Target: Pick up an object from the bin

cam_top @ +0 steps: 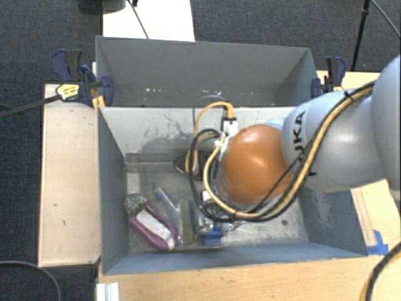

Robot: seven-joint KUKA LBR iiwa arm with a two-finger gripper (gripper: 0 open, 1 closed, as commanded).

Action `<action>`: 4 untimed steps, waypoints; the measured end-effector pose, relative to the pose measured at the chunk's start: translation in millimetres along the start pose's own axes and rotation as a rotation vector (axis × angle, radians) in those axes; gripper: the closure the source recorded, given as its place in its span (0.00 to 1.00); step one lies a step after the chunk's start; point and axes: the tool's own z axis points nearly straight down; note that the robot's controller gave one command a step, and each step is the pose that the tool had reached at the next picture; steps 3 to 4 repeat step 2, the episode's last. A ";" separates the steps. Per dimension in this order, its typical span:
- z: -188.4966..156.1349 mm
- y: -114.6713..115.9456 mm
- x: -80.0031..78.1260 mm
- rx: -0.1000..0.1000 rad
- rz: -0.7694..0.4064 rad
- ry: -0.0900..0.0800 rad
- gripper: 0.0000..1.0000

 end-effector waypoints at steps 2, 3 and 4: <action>-126.2 -5.1 -3.5 -0.008 0.008 0.010 1.00; -126.2 -5.1 -3.5 -0.008 0.008 0.010 1.00; -126.2 -5.1 -3.5 -0.008 0.008 0.010 1.00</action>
Offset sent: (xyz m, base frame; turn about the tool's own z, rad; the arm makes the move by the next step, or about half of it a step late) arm 0.0001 0.0000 0.0277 0.0001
